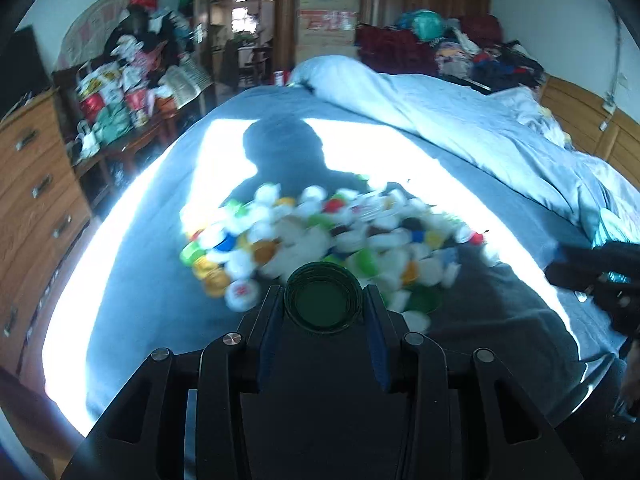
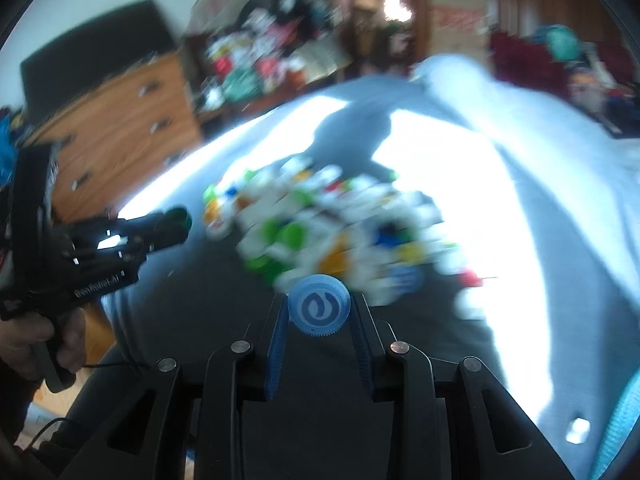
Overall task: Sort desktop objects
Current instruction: 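Grasp a green cap with the left gripper while the right gripper grasps a blue cap, then carry both caps over the blue basket and open both grippers to drop them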
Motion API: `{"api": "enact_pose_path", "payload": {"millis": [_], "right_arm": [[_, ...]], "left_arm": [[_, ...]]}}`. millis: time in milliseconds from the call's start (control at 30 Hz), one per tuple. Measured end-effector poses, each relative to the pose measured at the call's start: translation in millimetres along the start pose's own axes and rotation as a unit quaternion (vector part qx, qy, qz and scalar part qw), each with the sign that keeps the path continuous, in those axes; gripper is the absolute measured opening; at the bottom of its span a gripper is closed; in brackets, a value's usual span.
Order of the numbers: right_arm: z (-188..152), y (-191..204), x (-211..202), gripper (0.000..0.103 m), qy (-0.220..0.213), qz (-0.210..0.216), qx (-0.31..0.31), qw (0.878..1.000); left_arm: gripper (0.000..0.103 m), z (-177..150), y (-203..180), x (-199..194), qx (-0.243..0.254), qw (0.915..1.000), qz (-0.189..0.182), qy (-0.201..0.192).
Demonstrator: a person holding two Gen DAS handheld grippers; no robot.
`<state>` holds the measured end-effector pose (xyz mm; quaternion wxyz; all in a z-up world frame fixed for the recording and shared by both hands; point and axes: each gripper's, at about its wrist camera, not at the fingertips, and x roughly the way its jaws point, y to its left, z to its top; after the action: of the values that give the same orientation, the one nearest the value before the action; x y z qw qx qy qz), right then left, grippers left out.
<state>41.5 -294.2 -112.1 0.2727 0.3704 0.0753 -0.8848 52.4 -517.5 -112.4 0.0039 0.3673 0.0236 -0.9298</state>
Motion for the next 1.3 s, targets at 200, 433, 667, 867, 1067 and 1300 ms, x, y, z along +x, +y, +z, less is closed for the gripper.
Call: {"api": "enact_pose_path", "payload": {"millis": [200,433,667,867,1067,1300], "right_arm": [[-13.5,-88.9,-95.8,0.033,-0.045,-0.098,0.059,0.992],[-47.3,-177.3,-190.7,0.033,-0.085,-0.199,0.129,0.968],[-79.0,-232.2,-248.6,0.033,-0.102,-0.271,0.187,0.939],[-108.9,-265.6,-273.7,0.033,-0.097,-0.302,0.234,0.919],[-128.7,-284.0,-277.4,0.033,-0.092,-0.3,0.256,0.914],[-142.2,-299.2,-276.7,0.033,-0.089,-0.296,0.265,0.913]], "left_arm": [[0.034,38.3,-100.9,-2.7,0.063,0.9972,-0.039,-0.001],[0.034,70.4,-238.9,-4.7,0.16,0.9832,-0.089,-0.001],[0.034,92.3,-370.6,-14.9,0.234,0.9614,-0.144,-0.009],[0.034,98.3,-463.9,-16.7,0.28,0.9432,-0.179,0.001],[0.034,94.7,-513.5,-13.1,0.299,0.9319,-0.204,0.025],[0.034,92.5,-530.8,-11.2,0.306,0.9284,-0.209,0.03]]}}
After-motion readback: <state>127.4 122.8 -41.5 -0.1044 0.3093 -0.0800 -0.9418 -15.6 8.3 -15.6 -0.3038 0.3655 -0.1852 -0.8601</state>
